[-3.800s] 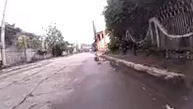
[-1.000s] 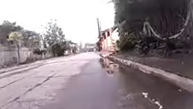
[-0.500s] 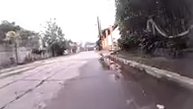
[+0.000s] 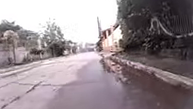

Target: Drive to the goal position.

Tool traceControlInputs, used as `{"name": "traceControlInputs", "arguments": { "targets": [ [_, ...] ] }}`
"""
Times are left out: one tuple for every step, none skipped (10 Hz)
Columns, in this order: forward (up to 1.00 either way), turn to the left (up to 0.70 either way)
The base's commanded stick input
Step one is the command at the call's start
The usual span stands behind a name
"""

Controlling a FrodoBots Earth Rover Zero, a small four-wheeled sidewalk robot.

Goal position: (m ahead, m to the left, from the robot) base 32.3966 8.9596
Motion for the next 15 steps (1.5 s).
{"name": "traceControlInputs", "arguments": {
  "targets": [
    [0.70, -0.07],
    [0.70, -0.19],
    [0.70, -0.06],
    [0.70, 0.00],
    [0.70, 0.00],
    [0.70, 0.00],
    [0.70, 0.00],
    [0.70, 0.00],
    [0.70, 0.00],
    [0.70, 0.00],
    [0.70, 0.01],
    [0.70, 0.07],
    [0.70, 0.00],
    [0.70, 0.00],
    [0.70, 0.00]
  ]
}}
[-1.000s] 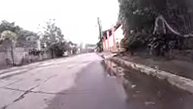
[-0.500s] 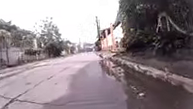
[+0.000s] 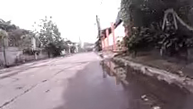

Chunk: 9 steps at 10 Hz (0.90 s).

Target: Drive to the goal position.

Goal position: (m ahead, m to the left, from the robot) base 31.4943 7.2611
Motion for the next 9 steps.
{"name": "traceControlInputs", "arguments": {
  "targets": [
    [0.70, 0.08],
    [0.70, 0.00],
    [0.70, 0.00],
    [0.70, 0.00],
    [0.70, 0.00],
    [0.70, 0.00],
    [0.70, 0.00],
    [0.70, 0.00],
    [0.70, 0.00]
  ]
}}
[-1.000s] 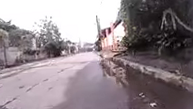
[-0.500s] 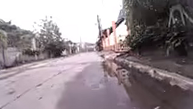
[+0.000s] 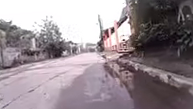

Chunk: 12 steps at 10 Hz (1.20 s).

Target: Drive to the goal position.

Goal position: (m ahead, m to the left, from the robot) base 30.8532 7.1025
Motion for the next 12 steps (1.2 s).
{"name": "traceControlInputs", "arguments": {
  "targets": [
    [0.70, 0.00],
    [0.70, 0.00],
    [0.70, 0.00],
    [0.70, 0.00],
    [0.70, 0.00],
    [0.70, 0.00],
    [0.70, 0.00],
    [0.70, 0.00],
    [0.70, 0.00],
    [0.70, 0.00],
    [0.70, 0.00],
    [0.70, 0.00]
  ]
}}
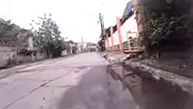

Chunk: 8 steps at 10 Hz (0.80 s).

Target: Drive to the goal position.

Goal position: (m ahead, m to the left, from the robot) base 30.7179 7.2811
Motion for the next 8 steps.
{"name": "traceControlInputs", "arguments": {
  "targets": [
    [0.70, 0.00],
    [0.70, 0.00],
    [0.70, 0.00],
    [0.70, 0.00],
    [0.70, 0.00],
    [0.70, 0.00],
    [0.70, 0.00],
    [0.70, 0.00]
  ]
}}
